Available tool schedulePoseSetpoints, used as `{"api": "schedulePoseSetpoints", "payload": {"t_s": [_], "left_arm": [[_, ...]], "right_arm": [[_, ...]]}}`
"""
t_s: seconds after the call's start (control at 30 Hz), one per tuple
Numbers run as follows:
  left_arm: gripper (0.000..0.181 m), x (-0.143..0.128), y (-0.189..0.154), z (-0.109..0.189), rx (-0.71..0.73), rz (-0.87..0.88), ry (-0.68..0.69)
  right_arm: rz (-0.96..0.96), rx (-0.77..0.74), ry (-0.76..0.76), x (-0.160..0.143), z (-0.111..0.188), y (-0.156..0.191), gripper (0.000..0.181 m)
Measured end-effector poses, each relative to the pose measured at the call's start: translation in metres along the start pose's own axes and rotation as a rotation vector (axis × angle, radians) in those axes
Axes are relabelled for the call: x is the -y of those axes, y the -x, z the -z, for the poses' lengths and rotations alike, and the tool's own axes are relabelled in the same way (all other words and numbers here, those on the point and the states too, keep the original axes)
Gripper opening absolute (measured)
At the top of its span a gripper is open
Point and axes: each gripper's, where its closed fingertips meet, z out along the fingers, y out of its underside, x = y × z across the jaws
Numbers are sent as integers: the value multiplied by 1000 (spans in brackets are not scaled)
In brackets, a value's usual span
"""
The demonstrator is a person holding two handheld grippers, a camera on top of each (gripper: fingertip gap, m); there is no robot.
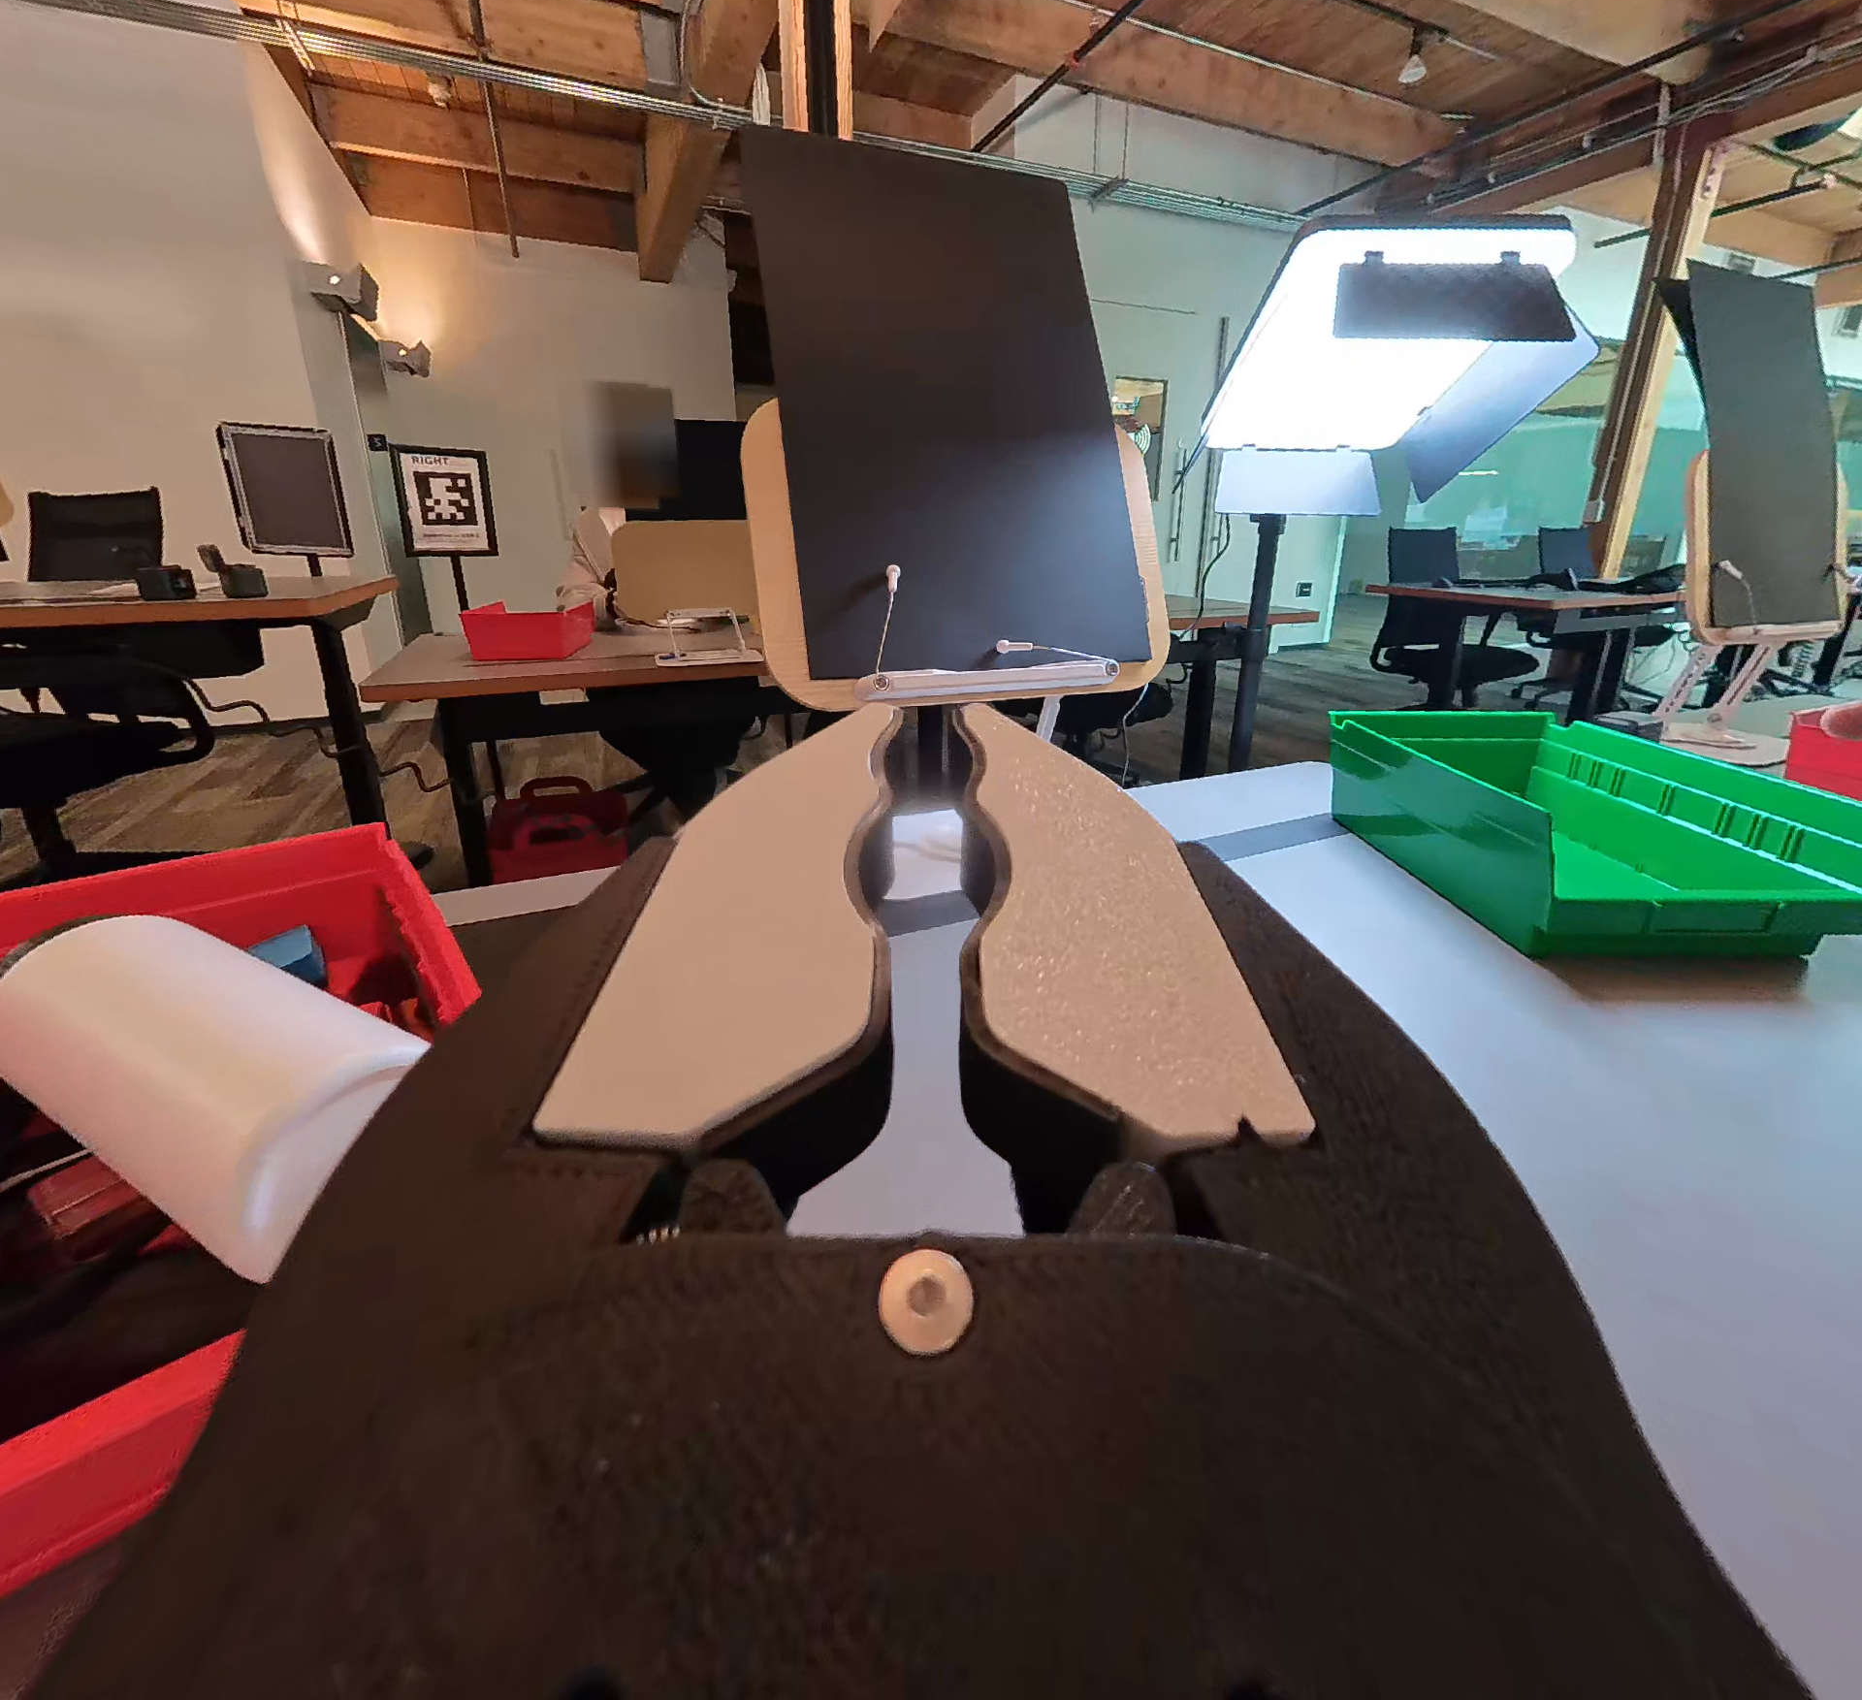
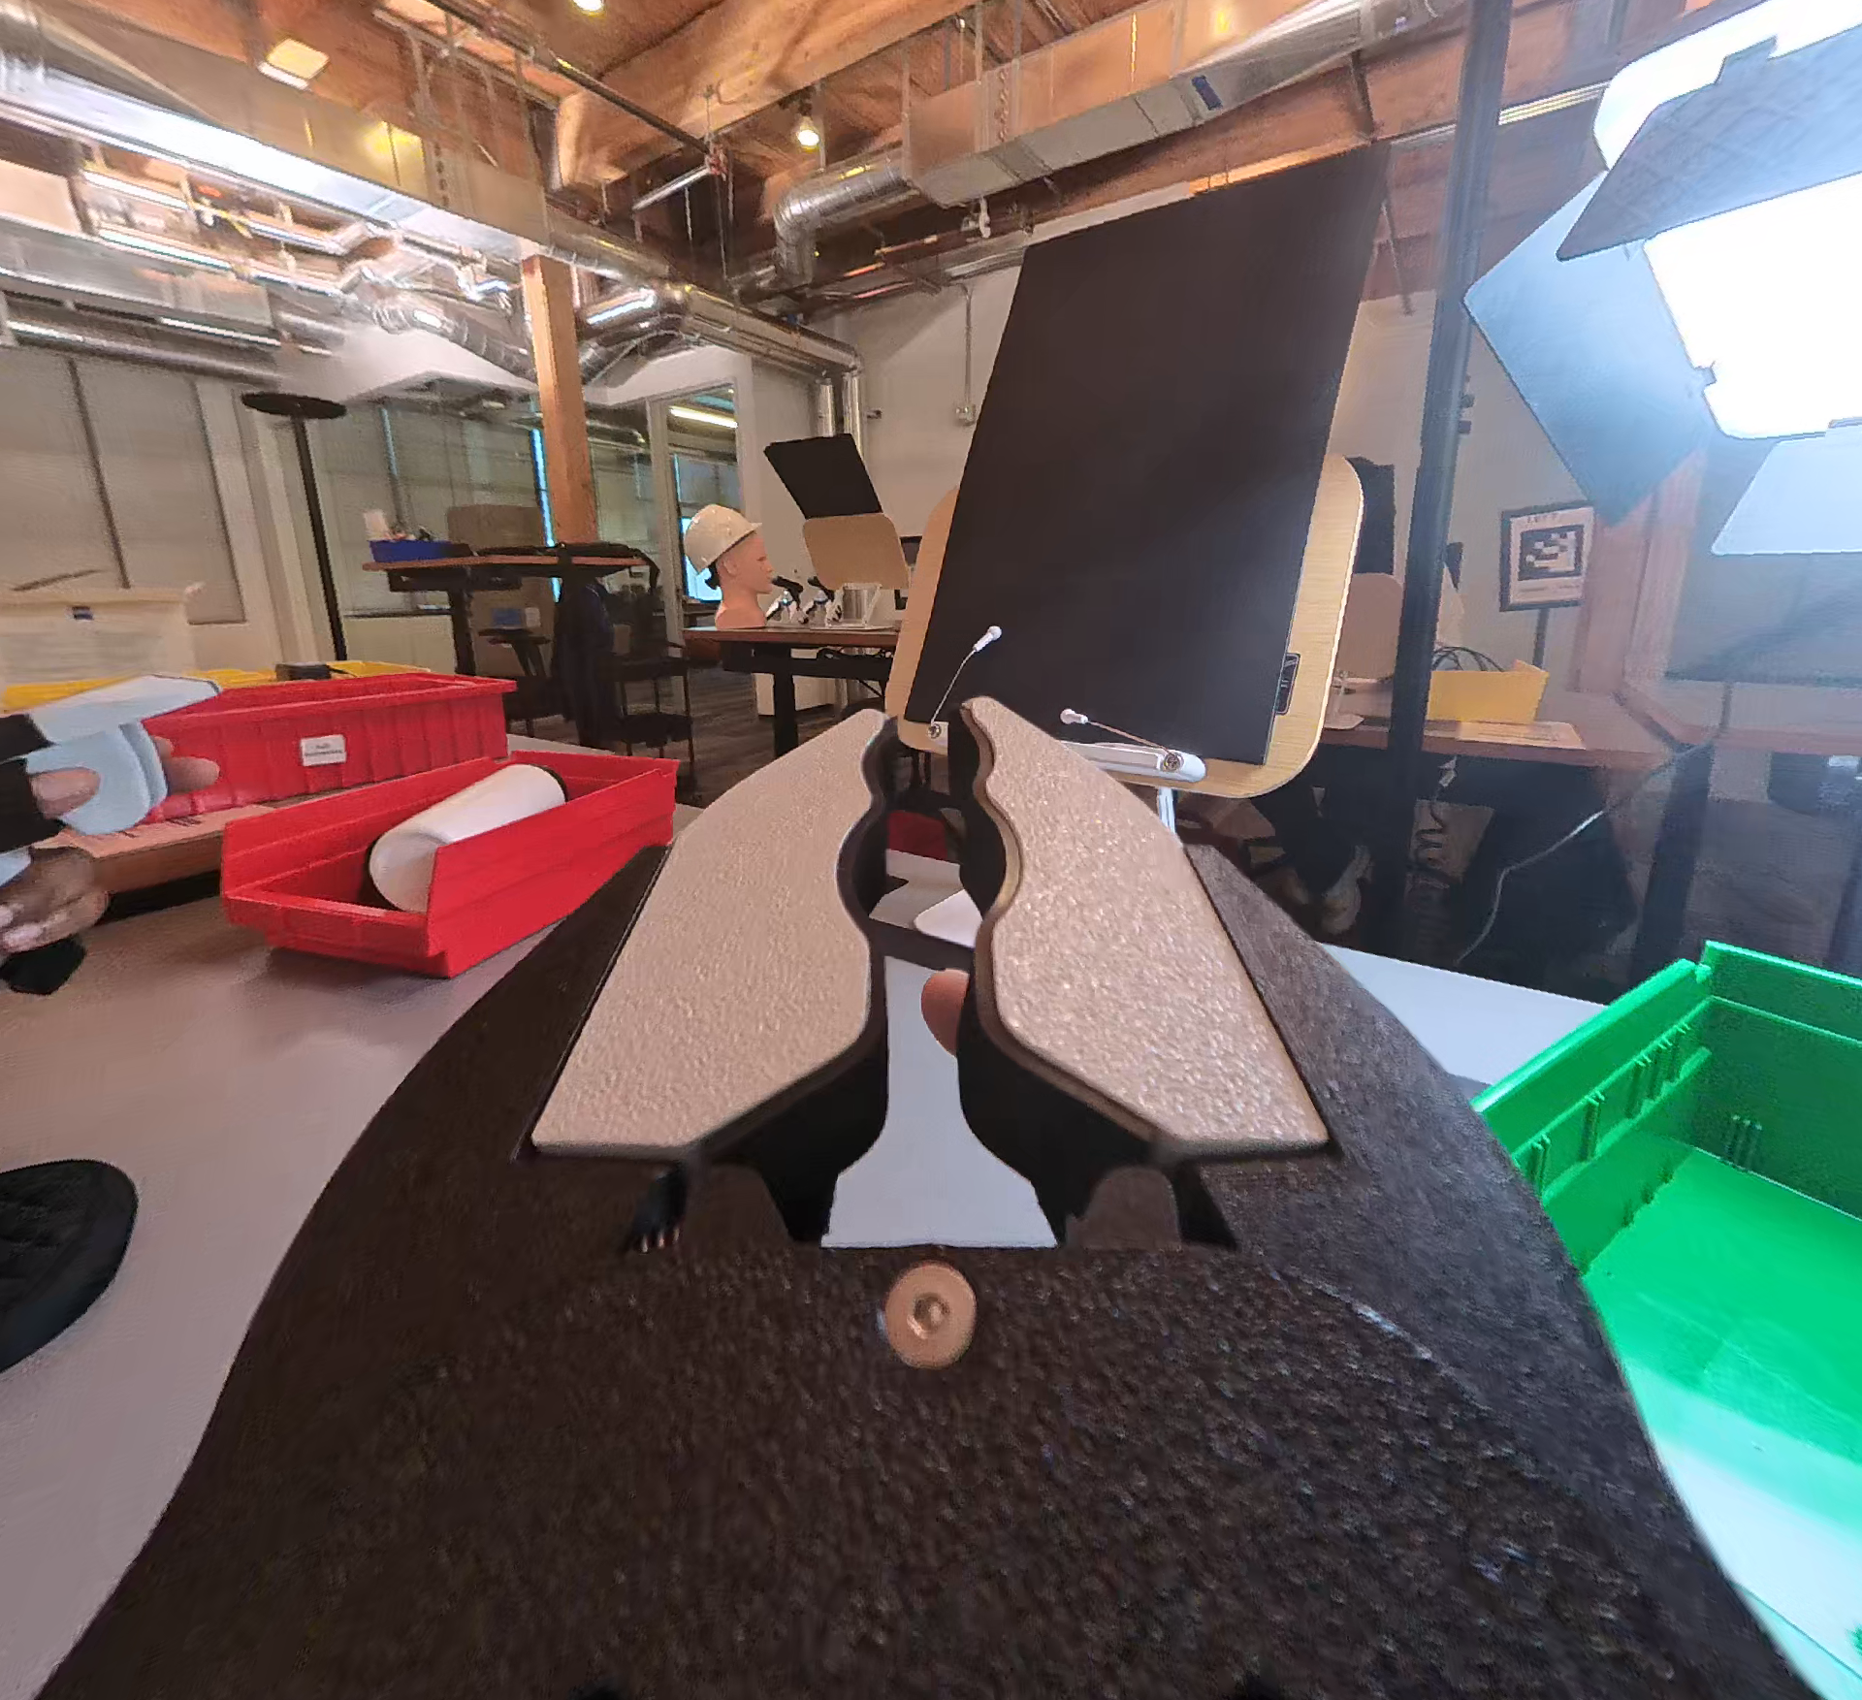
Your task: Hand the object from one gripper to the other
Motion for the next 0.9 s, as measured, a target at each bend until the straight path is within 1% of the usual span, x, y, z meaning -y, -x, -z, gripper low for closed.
{"api": "schedulePoseSetpoints", "payload": {"t_s": [0.23, 0.37, 0.5, 0.6, 0.9], "left_arm": [[17, -10, -2, 1, -21, -3, 31], [21, -7, -6, 2, -58, -2, 7], [26, -3, -10, 4, -89, -1, -13], [28, -2, -11, 5, -98, -1, -19], [26, -3, -5, 6, -75, -25, -10]], "right_arm": [[-14, -8, 33, -8, 3, -8, 18], [2, -22, 35, -8, 2, -13, 26], [6, -9, 34, -9, 1, -11, 38], [18, -2, 37, -11, 1, -8, 41], [37, 0, 58, -15, 0, -7, 41]]}}
